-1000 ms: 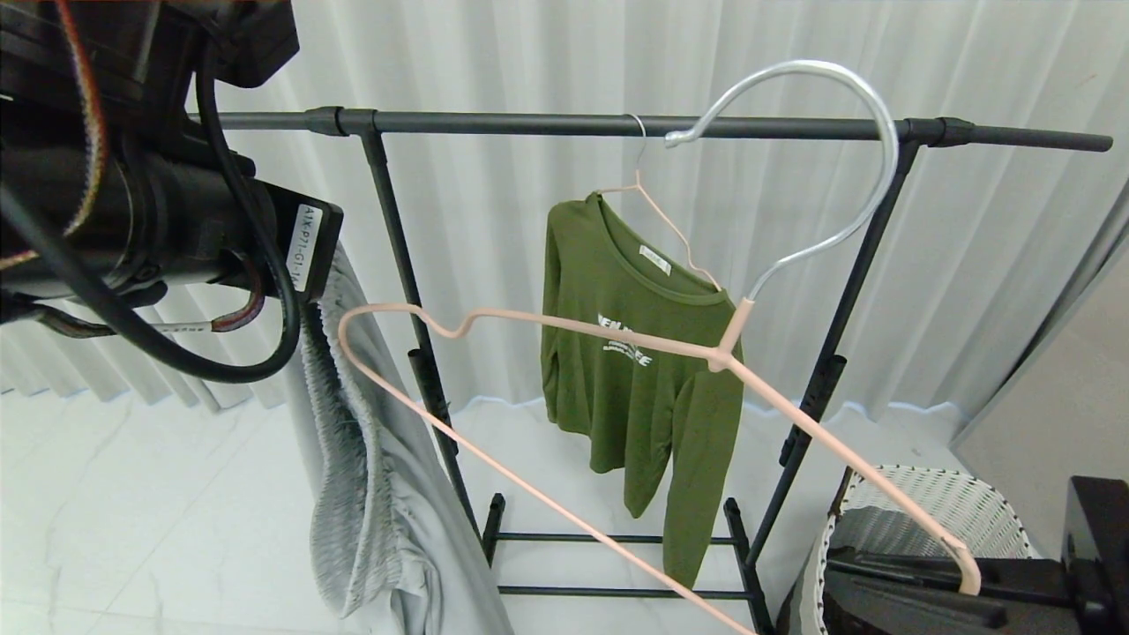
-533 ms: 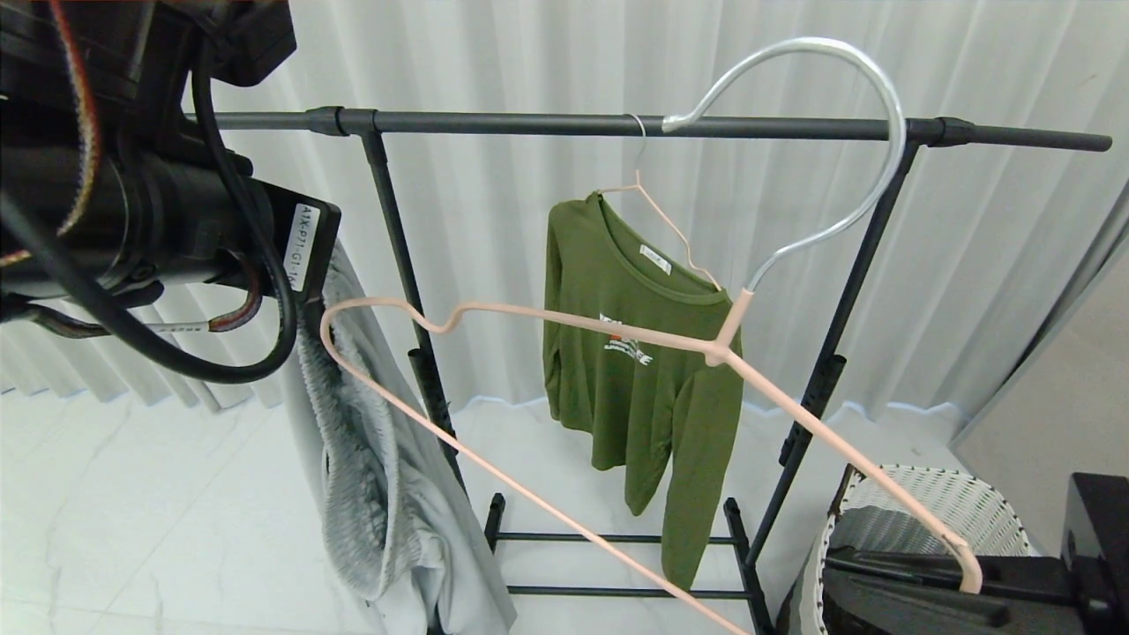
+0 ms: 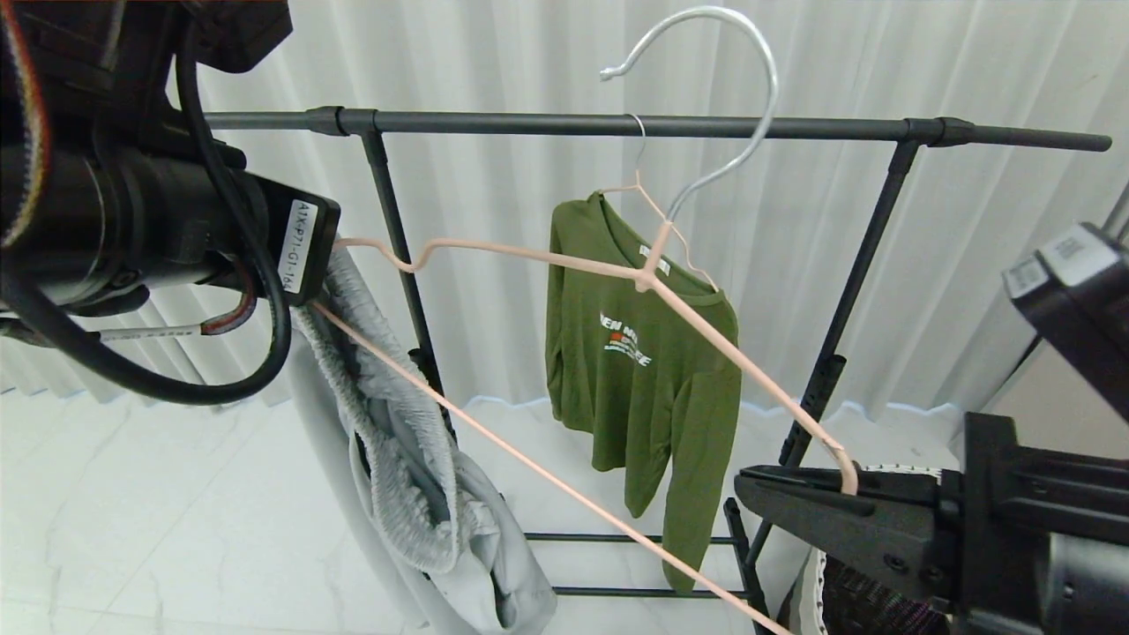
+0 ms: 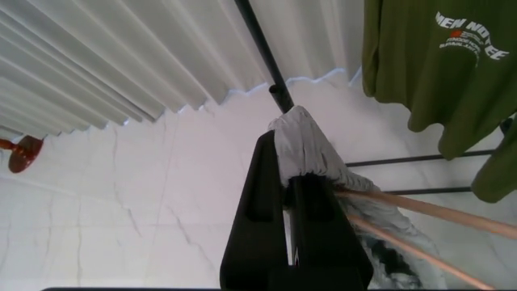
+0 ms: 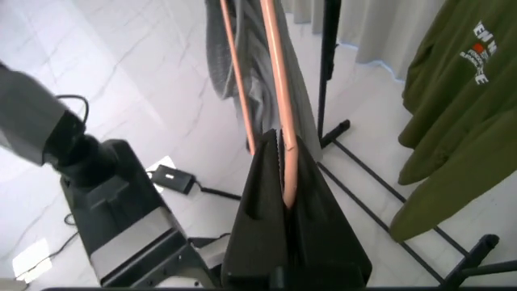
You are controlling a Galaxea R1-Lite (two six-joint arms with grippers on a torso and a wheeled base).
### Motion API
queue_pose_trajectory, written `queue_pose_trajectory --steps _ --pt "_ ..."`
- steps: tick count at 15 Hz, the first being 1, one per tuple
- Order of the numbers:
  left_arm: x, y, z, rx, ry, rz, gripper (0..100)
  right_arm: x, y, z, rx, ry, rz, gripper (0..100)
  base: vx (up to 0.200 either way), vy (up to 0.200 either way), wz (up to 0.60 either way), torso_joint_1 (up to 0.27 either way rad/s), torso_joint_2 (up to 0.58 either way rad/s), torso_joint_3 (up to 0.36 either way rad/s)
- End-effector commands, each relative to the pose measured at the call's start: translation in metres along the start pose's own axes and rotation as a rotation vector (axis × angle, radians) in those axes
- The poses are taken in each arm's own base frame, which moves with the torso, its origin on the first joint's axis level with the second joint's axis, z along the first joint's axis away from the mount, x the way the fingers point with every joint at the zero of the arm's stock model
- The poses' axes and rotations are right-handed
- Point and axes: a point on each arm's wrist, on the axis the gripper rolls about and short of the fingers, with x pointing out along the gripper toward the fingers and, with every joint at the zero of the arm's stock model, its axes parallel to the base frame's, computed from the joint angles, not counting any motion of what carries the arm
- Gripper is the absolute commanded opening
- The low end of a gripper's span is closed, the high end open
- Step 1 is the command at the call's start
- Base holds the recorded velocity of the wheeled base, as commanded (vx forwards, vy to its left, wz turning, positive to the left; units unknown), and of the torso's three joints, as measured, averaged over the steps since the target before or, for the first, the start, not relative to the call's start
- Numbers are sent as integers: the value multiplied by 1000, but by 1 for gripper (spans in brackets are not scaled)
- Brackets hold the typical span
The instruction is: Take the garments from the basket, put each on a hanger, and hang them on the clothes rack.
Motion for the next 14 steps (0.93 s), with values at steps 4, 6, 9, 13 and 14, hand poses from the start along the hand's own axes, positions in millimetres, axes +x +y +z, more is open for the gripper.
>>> queue_pose_trajectory --steps 4,6,9,13,14 --pt "-8 -8 1 -8 -20 -40 0 48 -6 0 16 3 -74 0 0 0 0 0 0 0" --pt "-10 -9 1 -14 -26 -46 0 60 -9 -2 27 8 -91 0 0 0 0 0 0 0" --pt "-14 -8 2 -21 -37 -48 0 73 -8 -3 42 21 -99 0 0 0 0 0 0 0" --pt "-27 -16 5 -13 -75 -112 0 96 -4 1 68 0 -96 0 0 0 0 0 0 0" --pt "-33 -20 6 -3 -88 -142 0 104 -3 2 69 -3 -97 0 0 0 0 0 0 0"
